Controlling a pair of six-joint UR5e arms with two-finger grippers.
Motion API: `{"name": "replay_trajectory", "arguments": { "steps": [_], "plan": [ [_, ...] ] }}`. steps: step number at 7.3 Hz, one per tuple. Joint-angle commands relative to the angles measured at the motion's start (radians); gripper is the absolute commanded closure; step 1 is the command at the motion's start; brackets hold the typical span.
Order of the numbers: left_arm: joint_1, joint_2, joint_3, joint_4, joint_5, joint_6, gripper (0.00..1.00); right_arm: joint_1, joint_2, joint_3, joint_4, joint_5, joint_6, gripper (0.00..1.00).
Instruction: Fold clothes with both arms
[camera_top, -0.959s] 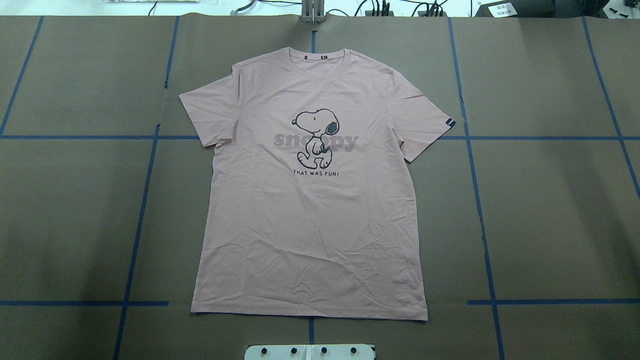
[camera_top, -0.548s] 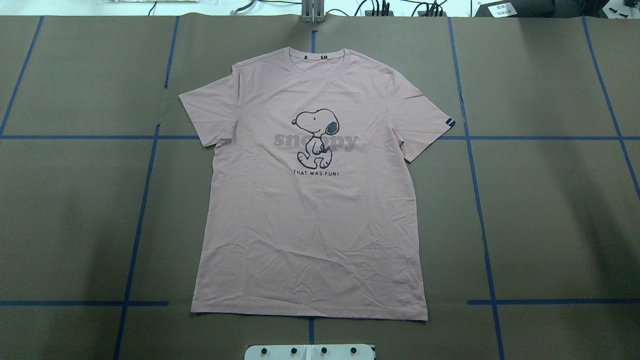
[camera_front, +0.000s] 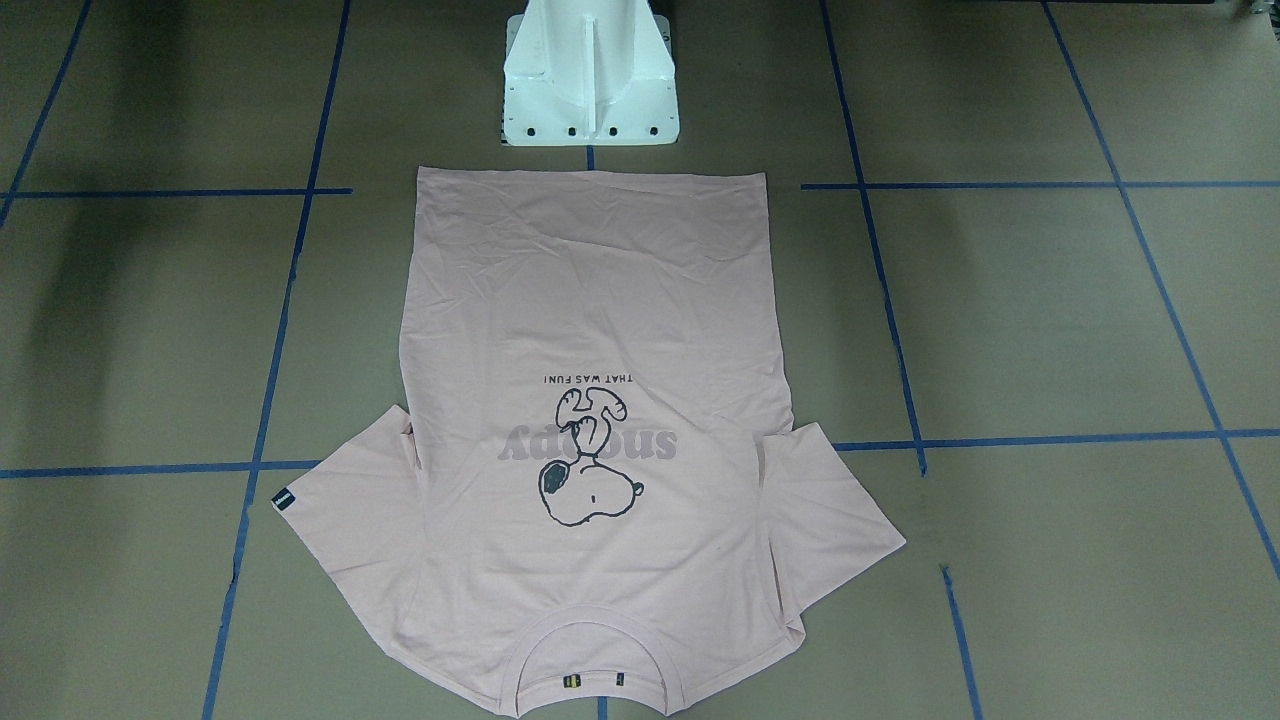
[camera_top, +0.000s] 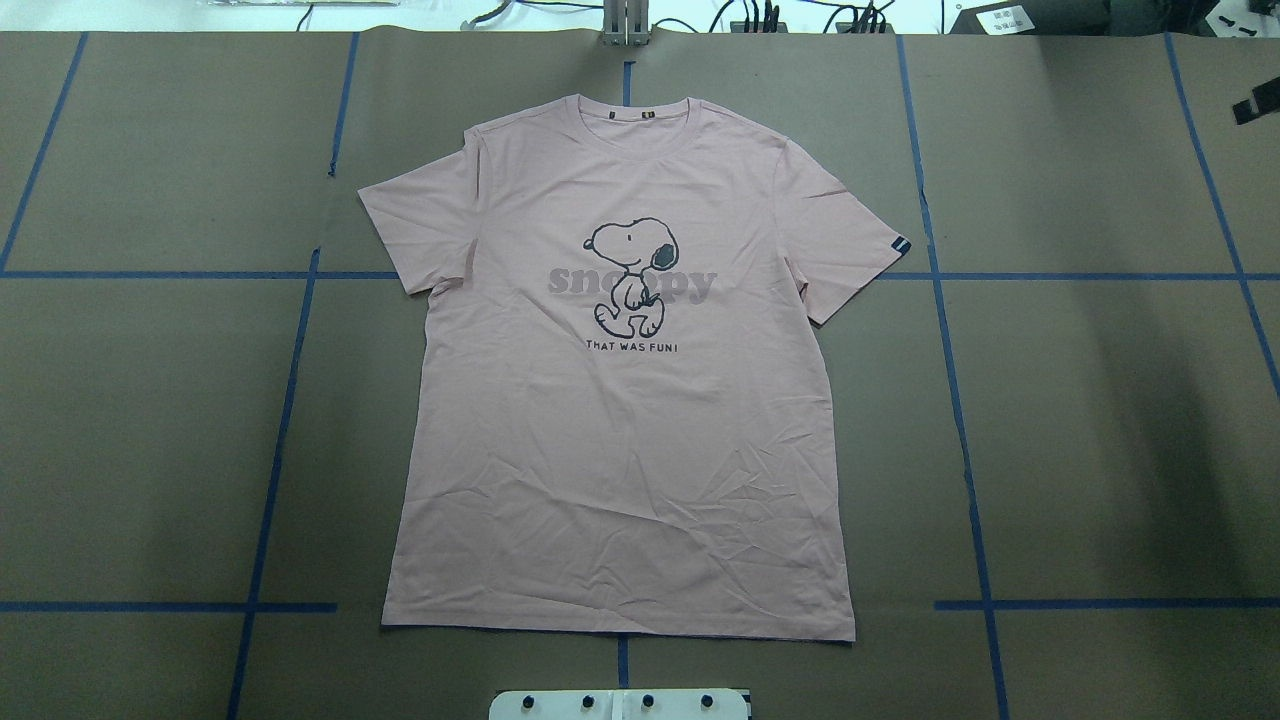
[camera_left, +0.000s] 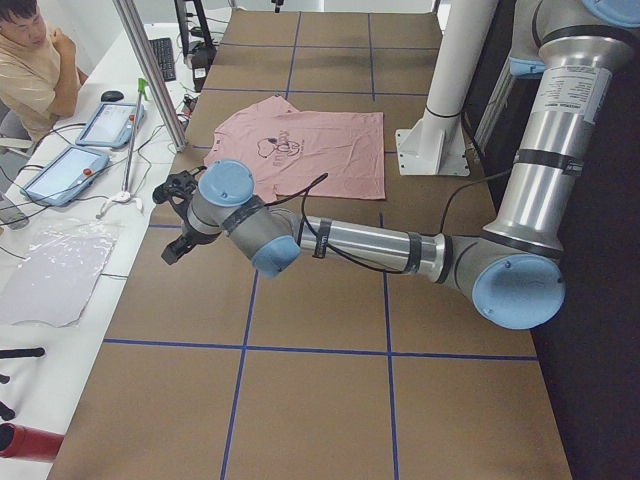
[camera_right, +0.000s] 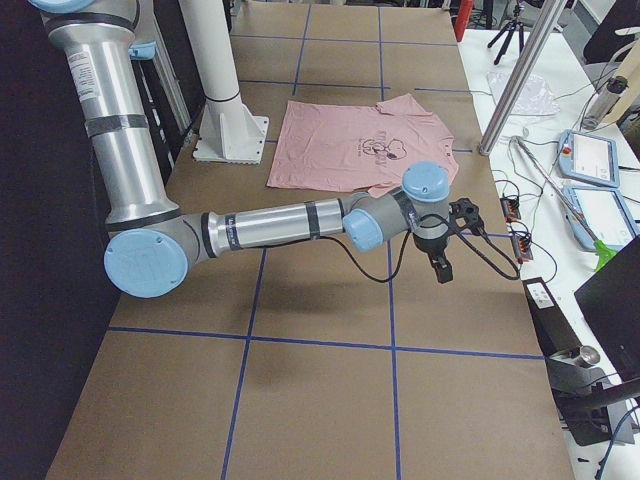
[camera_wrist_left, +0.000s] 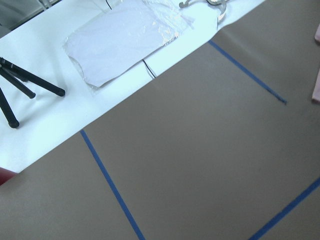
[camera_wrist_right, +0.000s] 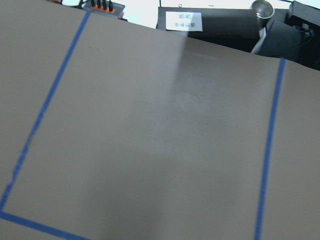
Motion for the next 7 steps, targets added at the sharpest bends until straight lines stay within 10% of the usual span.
{"name": "replay_trajectory", "arguments": {
  "steps": [1, 3, 7],
  "plan": [
    [0.128, -0.012, 0.015, -0.072, 0.006, -0.039, 0.00, -0.200, 0.080, 0.001, 0.131, -0.106, 0.401, 0.00],
    [0.138, -0.008, 0.005, -0.074, 0.006, -0.041, 0.00, -0.383, 0.120, -0.017, 0.172, -0.340, 0.600, 0.02],
    [0.138, -0.006, 0.004, -0.074, 0.004, -0.041, 0.00, -0.517, 0.165, -0.102, 0.176, -0.464, 0.723, 0.27]
  ]
}}
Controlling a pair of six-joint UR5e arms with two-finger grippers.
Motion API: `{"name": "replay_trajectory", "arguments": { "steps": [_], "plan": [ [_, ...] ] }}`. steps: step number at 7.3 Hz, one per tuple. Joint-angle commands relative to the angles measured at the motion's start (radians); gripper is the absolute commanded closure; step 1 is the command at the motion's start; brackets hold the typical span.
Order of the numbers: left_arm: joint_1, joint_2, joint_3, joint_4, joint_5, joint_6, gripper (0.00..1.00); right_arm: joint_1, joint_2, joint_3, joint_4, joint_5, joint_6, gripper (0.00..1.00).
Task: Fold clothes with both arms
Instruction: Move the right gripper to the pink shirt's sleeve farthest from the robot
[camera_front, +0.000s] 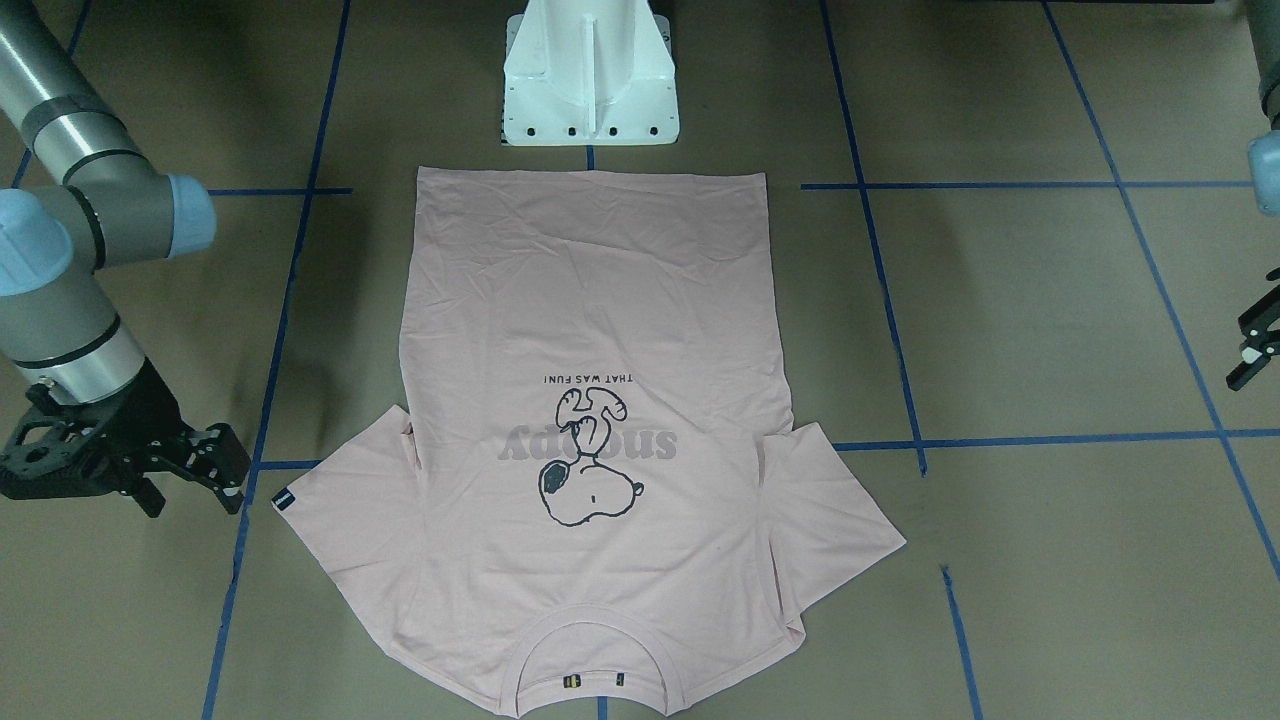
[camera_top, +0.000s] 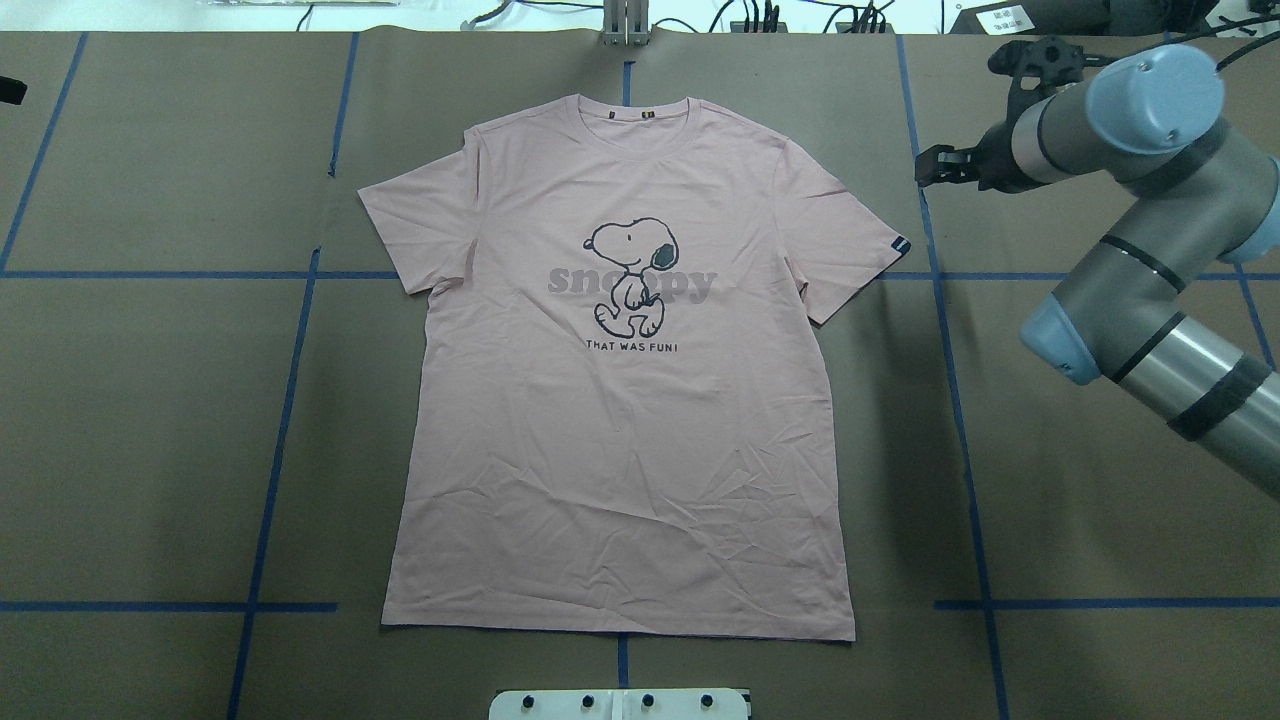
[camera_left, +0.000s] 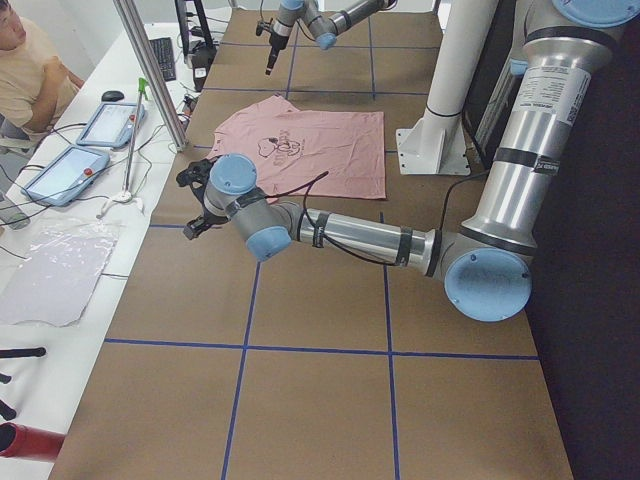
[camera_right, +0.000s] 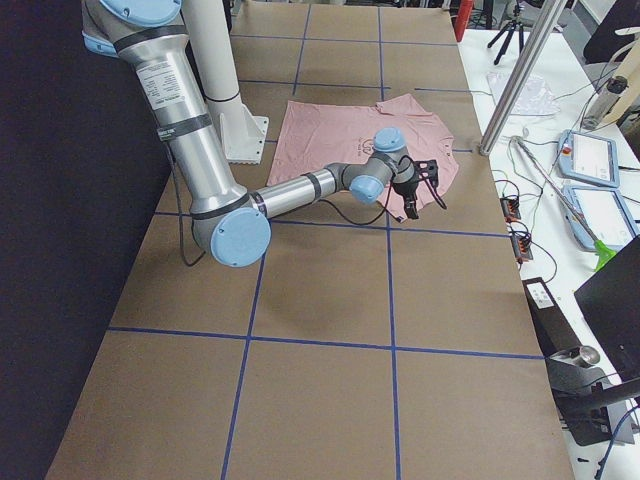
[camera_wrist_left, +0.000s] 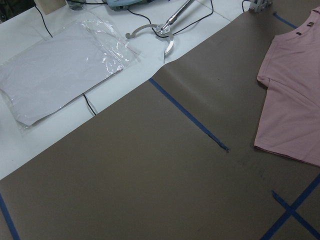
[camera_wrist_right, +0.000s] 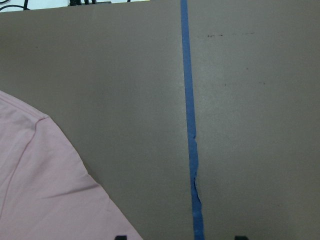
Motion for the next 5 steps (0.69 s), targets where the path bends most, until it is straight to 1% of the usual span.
{"name": "replay_trajectory", "arguments": {
  "steps": [1, 2, 5],
  "plan": [
    [0.000, 0.000, 0.000, 0.000, 0.000, 0.000, 0.00, -0.046, 0.018, -0.039, 0.002, -0.047, 0.019, 0.30],
    [0.000, 0.000, 0.000, 0.000, 0.000, 0.000, 0.00, -0.061, 0.024, -0.053, 0.003, -0.062, 0.021, 0.31],
    [0.000, 0.002, -0.002, 0.000, 0.000, -0.002, 0.00, -0.095, 0.023, -0.057, 0.002, -0.066, 0.028, 0.35]
  ]
}}
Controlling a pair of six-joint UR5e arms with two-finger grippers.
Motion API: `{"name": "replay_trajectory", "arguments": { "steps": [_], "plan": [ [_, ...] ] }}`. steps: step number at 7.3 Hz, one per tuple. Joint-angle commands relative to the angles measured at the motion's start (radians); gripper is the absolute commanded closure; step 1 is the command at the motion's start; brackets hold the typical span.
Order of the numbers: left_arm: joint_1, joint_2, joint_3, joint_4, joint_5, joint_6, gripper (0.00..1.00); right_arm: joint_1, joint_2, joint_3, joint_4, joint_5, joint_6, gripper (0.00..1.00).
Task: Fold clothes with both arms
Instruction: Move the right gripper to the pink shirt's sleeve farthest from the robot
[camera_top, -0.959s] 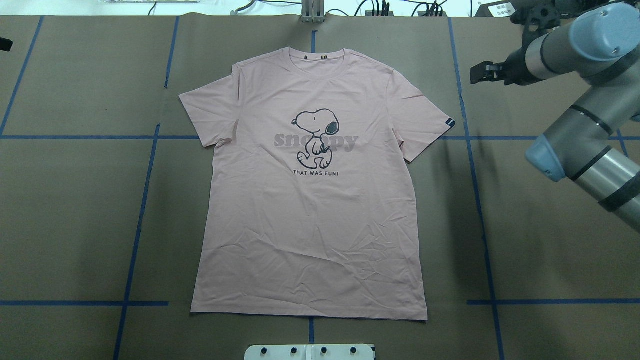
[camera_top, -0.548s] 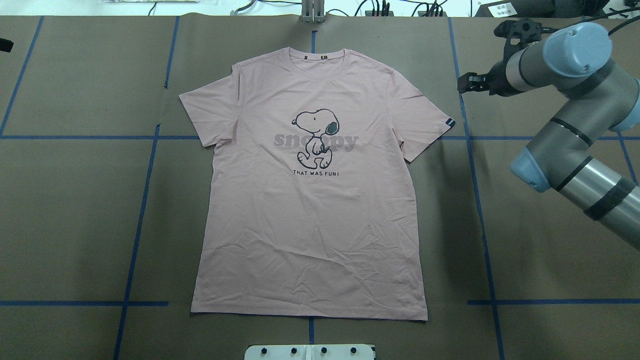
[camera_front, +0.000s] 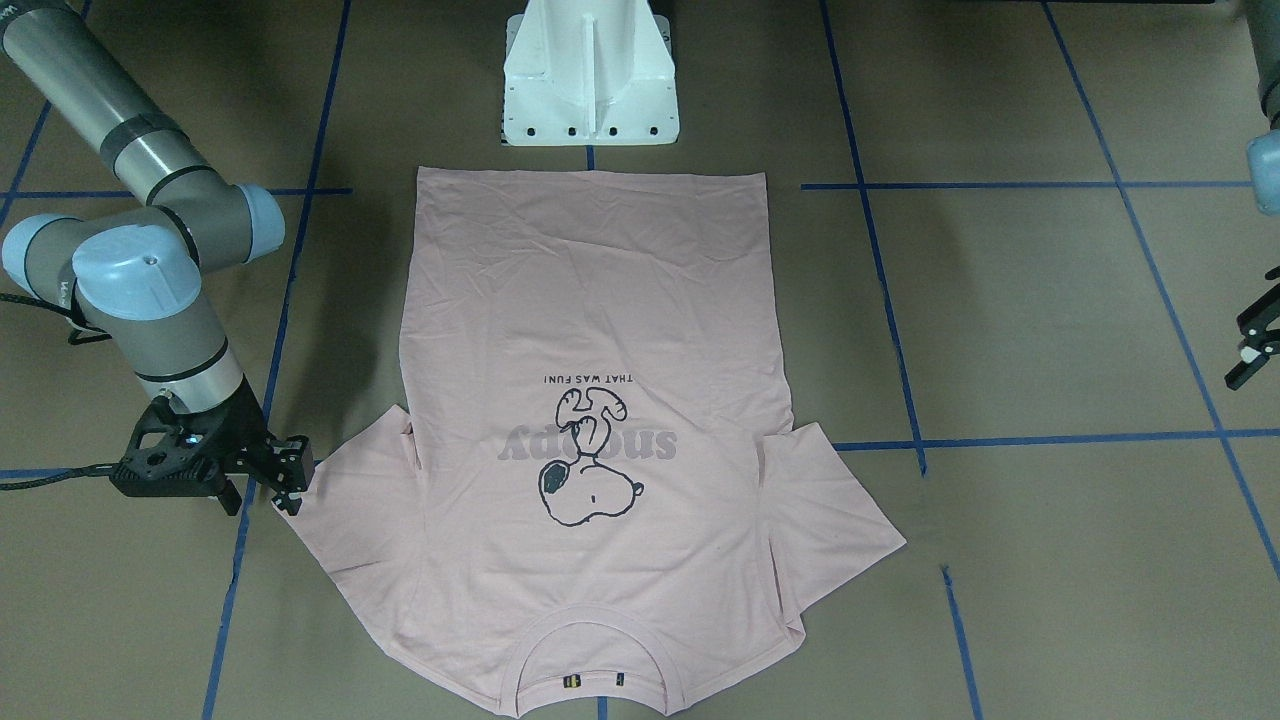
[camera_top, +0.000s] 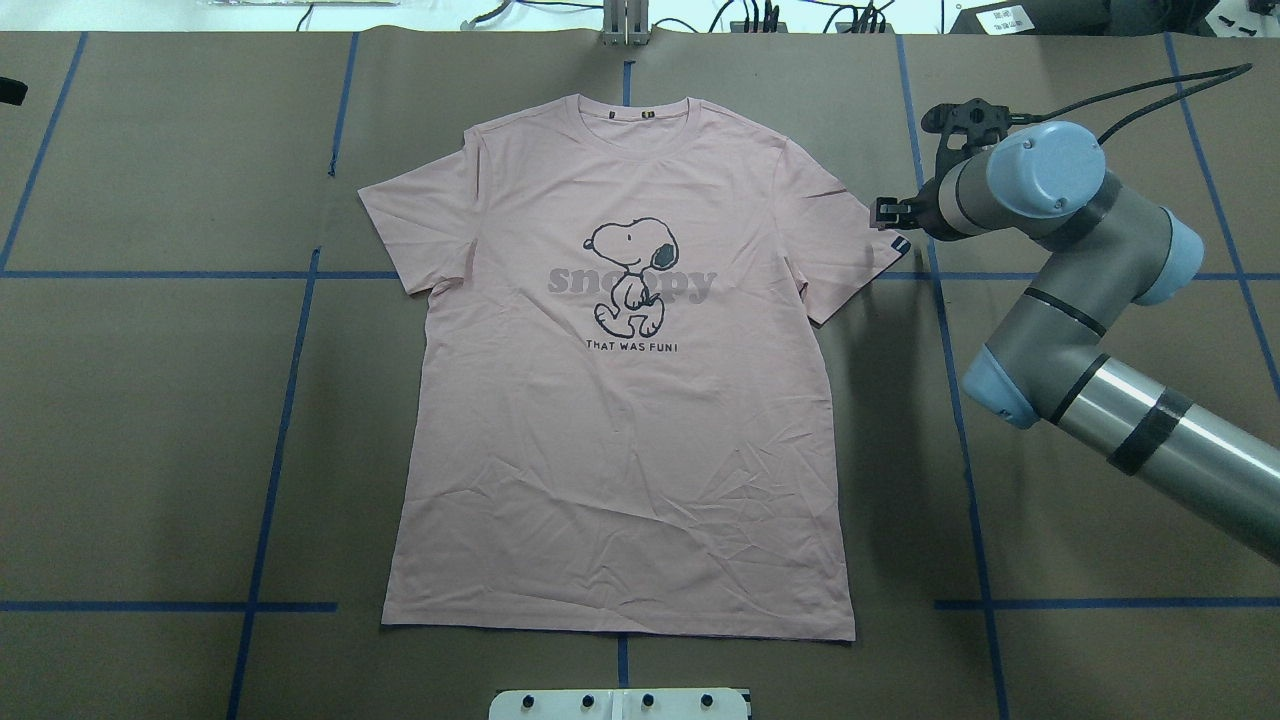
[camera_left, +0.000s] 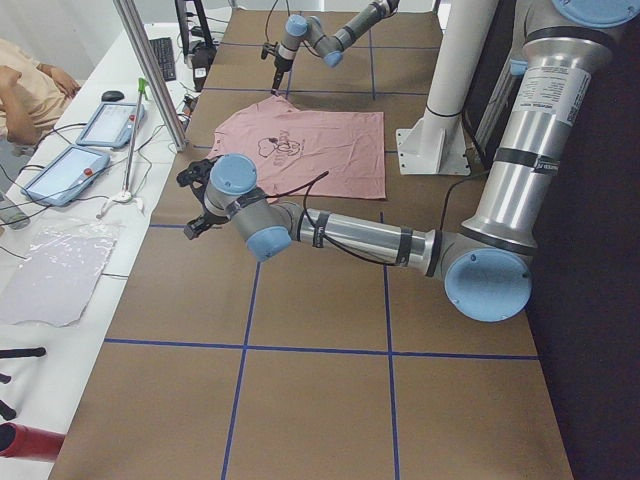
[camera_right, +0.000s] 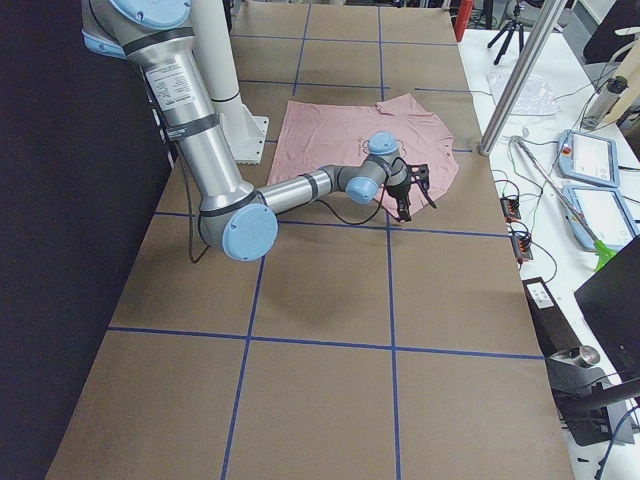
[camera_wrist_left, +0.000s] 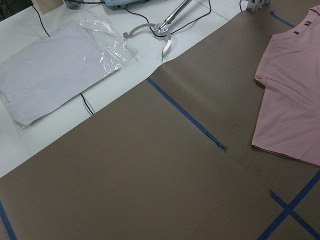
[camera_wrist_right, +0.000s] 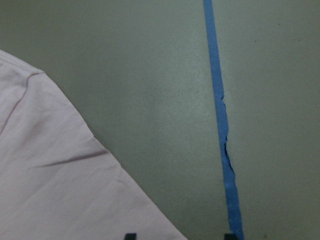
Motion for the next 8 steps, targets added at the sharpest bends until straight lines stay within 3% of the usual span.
{"name": "replay_trajectory", "arguments": {
  "steps": [1, 4, 5, 6, 8],
  "plan": [
    [0.000, 0.000, -0.001, 0.001, 0.000, -0.001, 0.00, -0.015, 0.000, -0.013, 0.001, -0.001, 0.003, 0.36],
    [0.000, 0.001, -0.001, 0.001, 0.000, -0.001, 0.00, -0.016, 0.002, -0.029, 0.001, -0.001, 0.003, 0.39],
    [0.000, 0.001, -0.003, -0.001, 0.000, -0.001, 0.00, -0.016, 0.002, -0.029, 0.001, -0.001, 0.026, 0.65],
    [0.000, 0.001, -0.003, -0.001, 0.000, 0.000, 0.00, -0.019, 0.005, -0.029, 0.002, 0.000, 0.082, 1.00],
    [0.000, 0.001, -0.003, -0.001, 0.000, 0.000, 0.00, -0.019, 0.031, -0.021, -0.001, 0.000, 0.089, 1.00]
  ]
}}
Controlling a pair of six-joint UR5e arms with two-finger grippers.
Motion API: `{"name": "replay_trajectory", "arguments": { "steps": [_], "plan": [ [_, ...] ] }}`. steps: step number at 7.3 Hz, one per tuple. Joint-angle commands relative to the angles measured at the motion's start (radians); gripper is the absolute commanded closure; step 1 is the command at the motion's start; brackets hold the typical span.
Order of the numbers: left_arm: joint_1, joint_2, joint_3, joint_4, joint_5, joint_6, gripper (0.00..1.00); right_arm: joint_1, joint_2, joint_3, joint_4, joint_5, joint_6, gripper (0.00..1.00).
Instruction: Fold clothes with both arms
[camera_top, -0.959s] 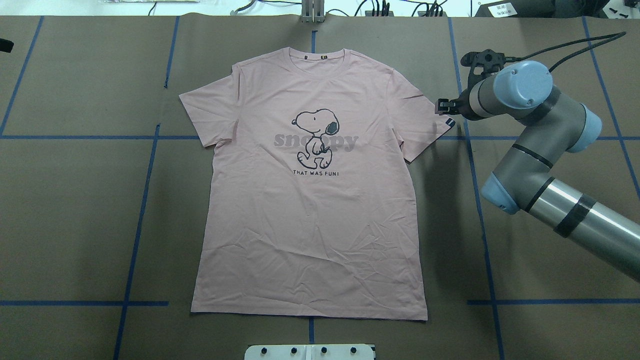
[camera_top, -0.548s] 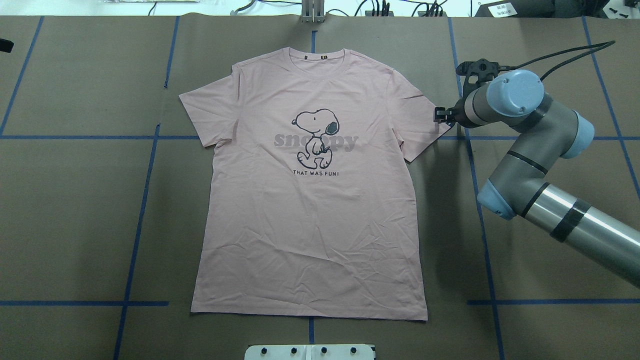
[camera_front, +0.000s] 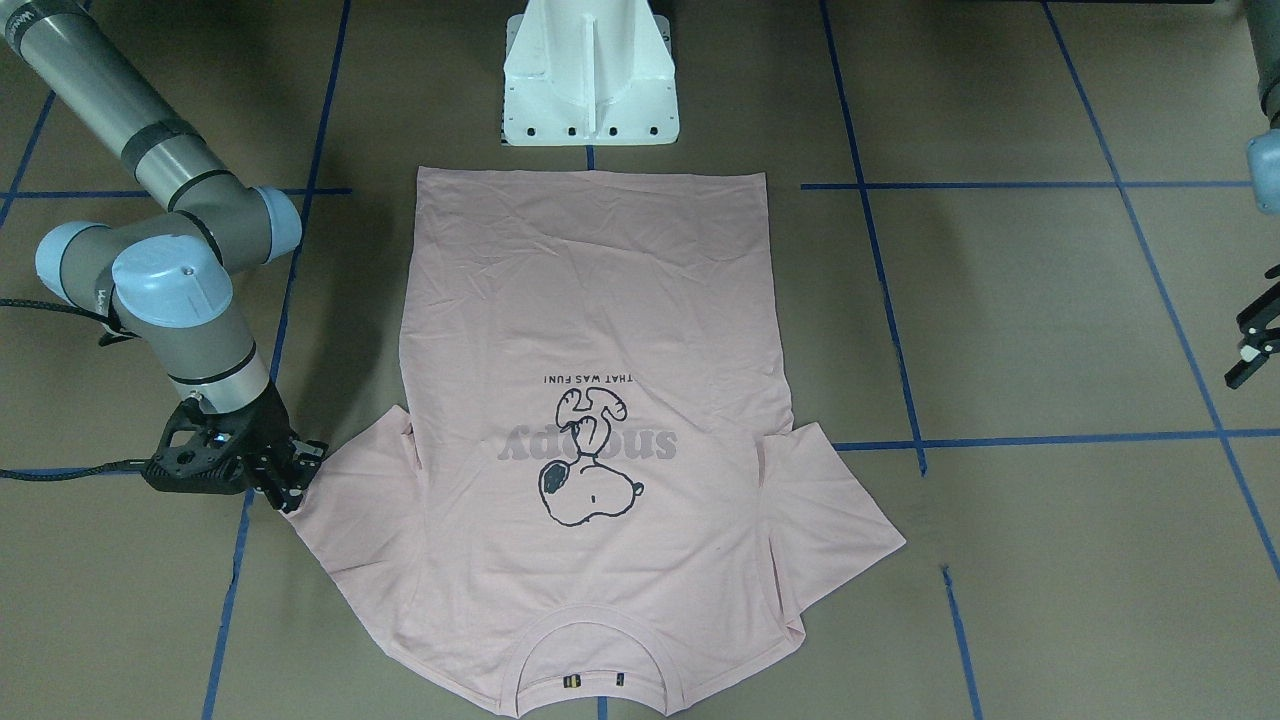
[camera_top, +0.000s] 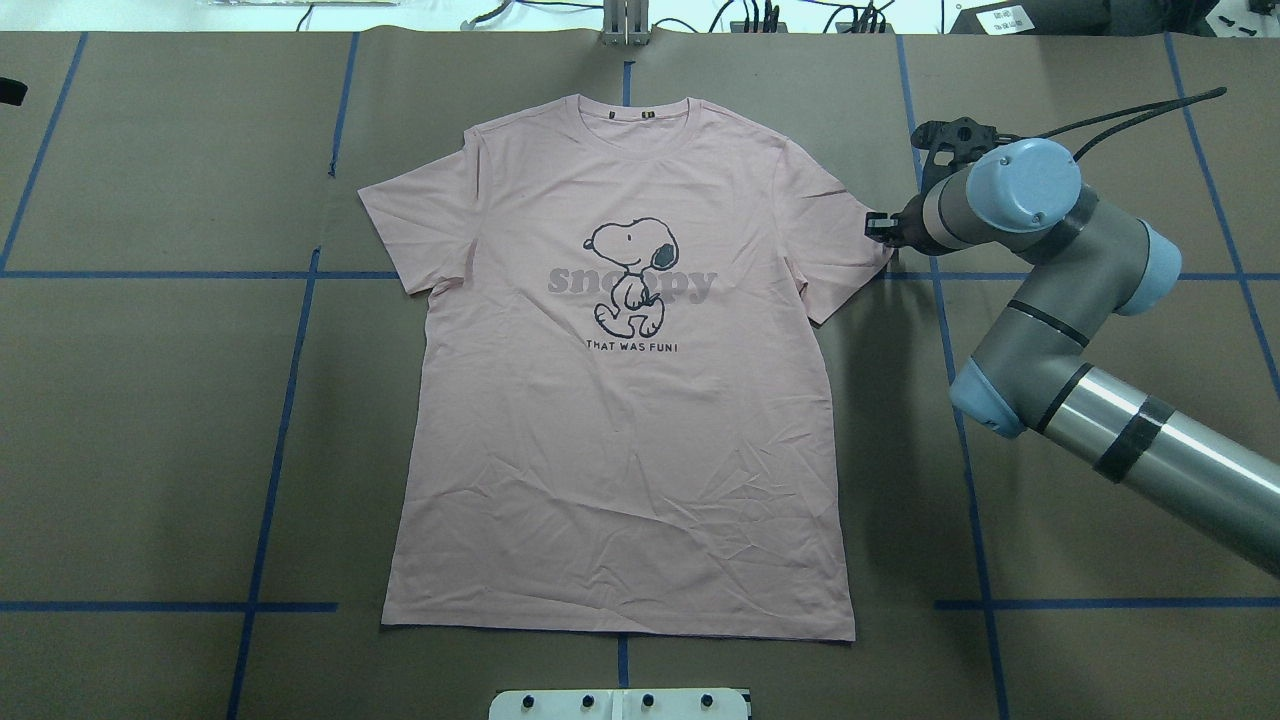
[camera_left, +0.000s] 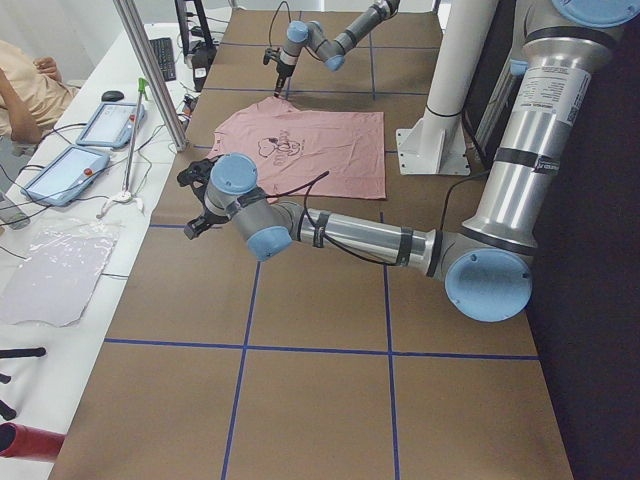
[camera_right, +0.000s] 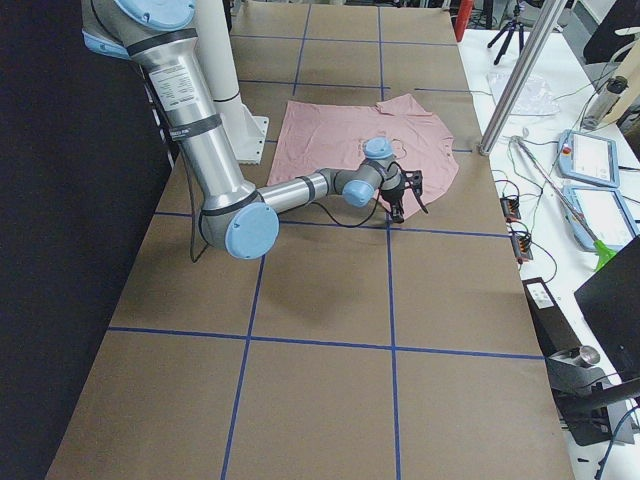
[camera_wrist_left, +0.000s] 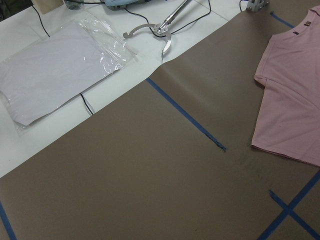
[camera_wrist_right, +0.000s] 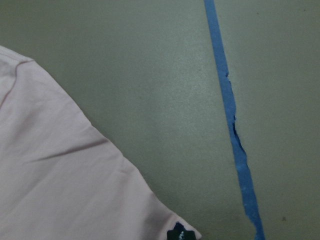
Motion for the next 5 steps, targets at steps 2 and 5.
{"name": "replay_trajectory", "arguments": {
  "steps": [2, 5],
  "plan": [
    [0.000, 0.000, 0.000, 0.000, 0.000, 0.000, 0.00, 0.001, 0.015, 0.052, -0.031, 0.002, 0.010, 1.00],
    [0.000, 0.002, 0.000, 0.000, 0.000, -0.001, 0.00, -0.004, 0.085, 0.190, -0.313, -0.001, 0.011, 1.00]
  ]
}}
